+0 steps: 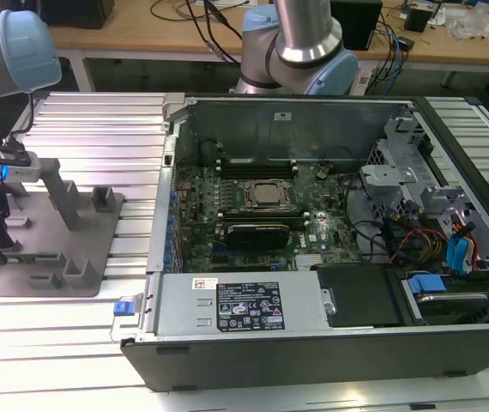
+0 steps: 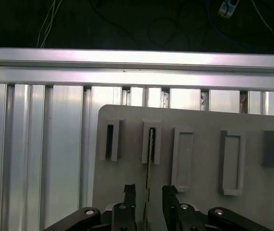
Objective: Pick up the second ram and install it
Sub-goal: 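Pick up the second ram and move it above second insertion slot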
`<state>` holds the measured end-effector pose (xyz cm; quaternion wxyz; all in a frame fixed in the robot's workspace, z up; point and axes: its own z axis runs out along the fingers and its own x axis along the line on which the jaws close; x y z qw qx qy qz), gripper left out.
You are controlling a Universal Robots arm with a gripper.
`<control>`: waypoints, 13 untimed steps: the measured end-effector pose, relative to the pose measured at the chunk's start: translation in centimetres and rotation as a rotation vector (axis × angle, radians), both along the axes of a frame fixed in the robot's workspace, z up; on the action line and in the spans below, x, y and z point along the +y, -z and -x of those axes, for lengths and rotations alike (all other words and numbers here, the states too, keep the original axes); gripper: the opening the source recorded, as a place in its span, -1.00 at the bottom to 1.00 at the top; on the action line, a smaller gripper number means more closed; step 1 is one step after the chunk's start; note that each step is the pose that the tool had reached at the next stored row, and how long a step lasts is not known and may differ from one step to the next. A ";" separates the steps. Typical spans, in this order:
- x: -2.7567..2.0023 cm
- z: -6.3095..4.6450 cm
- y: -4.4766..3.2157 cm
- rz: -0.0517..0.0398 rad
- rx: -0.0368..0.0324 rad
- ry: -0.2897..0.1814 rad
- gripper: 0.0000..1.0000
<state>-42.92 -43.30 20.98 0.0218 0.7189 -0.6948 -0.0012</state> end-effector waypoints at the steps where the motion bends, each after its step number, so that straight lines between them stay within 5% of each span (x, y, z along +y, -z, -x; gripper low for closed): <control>1: 0.00 0.0 -0.01 0.0003 0.0002 0.000 -0.32; 5: -0.01 0.0 -0.01 0.0008 0.0003 0.000 -0.34; 8: -0.01 0.0 -0.01 0.0010 0.0002 0.000 -0.75; 13: -0.01 0.0 0.00 0.0010 0.0002 0.000 -0.75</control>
